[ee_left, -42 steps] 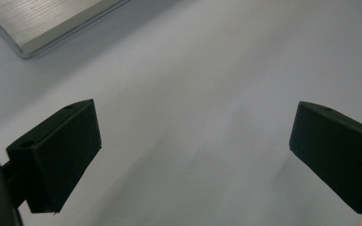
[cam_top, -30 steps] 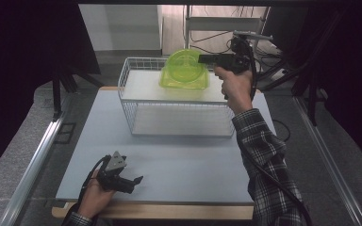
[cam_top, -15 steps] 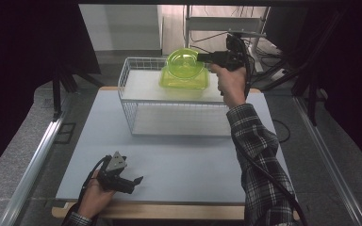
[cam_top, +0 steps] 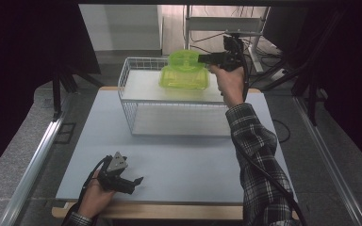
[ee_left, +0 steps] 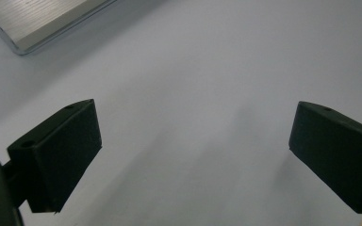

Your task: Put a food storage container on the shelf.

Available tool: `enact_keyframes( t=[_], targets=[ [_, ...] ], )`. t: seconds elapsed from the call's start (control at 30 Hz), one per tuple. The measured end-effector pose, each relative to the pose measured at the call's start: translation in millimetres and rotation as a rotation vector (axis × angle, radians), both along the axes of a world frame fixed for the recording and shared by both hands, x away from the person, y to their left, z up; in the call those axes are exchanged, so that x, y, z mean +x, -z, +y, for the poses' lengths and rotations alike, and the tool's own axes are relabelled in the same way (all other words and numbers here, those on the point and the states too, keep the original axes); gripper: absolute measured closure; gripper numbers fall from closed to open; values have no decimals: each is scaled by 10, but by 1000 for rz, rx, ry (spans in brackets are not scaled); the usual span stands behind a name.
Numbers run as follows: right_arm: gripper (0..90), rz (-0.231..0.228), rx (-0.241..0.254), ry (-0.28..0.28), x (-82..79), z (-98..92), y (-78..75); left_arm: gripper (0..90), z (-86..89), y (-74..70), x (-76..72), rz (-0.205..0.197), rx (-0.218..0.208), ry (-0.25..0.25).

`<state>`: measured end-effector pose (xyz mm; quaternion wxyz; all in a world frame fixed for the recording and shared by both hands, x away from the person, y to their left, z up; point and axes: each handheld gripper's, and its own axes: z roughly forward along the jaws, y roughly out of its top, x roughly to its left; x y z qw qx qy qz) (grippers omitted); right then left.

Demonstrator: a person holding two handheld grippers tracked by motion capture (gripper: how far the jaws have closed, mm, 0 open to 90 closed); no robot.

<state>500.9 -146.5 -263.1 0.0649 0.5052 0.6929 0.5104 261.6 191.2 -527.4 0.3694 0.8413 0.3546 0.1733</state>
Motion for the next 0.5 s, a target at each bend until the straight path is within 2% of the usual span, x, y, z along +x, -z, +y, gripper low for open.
enact_keyframes(
  t=[0.27, 0.5],
  targets=[
    [631, -19, -37, -8, -14, 35, -17, 27, -1, 0, -2, 0, 0, 1],
    [480, -40, -38, -34, -44, 7, -49, 27, -4, 1, -3, 0, 1, 0]
  ],
)
